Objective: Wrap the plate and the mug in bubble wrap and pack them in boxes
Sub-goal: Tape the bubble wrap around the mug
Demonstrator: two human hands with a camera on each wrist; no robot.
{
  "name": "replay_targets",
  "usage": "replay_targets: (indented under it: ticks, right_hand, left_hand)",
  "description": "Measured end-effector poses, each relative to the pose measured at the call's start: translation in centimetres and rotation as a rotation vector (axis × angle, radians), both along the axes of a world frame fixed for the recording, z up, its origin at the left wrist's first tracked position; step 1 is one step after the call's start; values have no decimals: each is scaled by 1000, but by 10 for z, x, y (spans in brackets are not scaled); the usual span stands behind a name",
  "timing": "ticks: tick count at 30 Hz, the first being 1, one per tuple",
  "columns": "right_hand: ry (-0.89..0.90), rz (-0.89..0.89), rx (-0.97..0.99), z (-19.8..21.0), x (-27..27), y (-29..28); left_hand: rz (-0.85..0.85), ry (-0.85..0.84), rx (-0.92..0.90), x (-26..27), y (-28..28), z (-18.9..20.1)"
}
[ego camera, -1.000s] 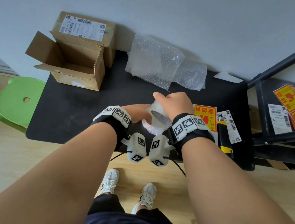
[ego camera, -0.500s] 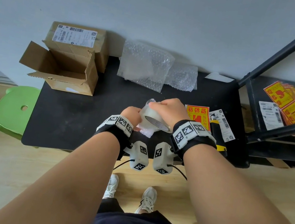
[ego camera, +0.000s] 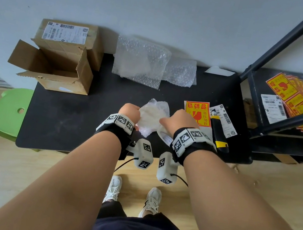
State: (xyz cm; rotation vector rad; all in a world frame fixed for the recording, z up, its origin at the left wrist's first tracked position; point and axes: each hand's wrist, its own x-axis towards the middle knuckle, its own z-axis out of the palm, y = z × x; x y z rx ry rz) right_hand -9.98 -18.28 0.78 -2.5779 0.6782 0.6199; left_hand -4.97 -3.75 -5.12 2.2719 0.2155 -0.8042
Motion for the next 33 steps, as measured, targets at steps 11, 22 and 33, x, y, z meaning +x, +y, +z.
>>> replay_targets:
  ticks: [11,22,33]
  right_hand:
    - [34,-50,-17,-22,-3,-5]
    - [51,-115,87,-31,-5,-24]
    - [-44,-171,376,-9,4,-32]
  left_hand:
    - [249,195,-193,9,2,-4]
    - [72,178,-41,-2,-13,-13]
    - [640,192,-357,11,3,-1]
